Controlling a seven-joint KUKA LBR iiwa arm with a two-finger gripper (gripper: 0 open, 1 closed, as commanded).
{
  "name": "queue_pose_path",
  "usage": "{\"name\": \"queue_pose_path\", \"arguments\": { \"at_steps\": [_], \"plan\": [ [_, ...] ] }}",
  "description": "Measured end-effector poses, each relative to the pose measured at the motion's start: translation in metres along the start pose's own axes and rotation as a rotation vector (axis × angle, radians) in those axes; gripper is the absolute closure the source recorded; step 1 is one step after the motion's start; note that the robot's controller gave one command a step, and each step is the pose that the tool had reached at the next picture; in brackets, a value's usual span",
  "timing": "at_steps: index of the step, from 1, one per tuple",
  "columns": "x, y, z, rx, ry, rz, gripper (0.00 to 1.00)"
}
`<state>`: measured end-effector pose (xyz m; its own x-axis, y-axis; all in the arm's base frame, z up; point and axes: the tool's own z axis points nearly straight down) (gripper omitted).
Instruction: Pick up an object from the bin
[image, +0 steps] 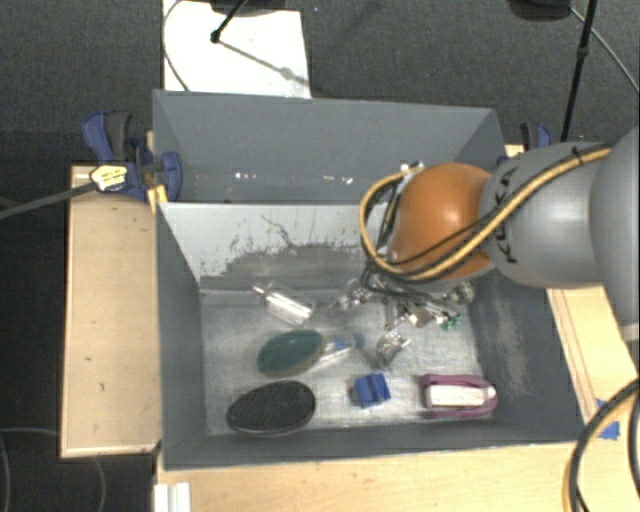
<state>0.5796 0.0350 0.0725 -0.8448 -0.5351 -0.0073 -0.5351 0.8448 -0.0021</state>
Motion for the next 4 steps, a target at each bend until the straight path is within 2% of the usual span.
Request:
{"name": "queue_pose_path", "arguments": {
  "at_steps": [1, 2, 3, 4],
  "plan": [
    [0.023, 0.044, 0.000, 0.000, -0.001, -0.359, 0.00],
    [0.011, 0.087, 0.000, 0.001, 0.002, -0.442, 0.00],
    [-0.036, 0.167, -0.043, -0.004, -0.003, -0.457, 0.00],
    [-0.047, 0.231, -0.025, 0.000, -0.002, -0.594, 0.00]
  ]
}}
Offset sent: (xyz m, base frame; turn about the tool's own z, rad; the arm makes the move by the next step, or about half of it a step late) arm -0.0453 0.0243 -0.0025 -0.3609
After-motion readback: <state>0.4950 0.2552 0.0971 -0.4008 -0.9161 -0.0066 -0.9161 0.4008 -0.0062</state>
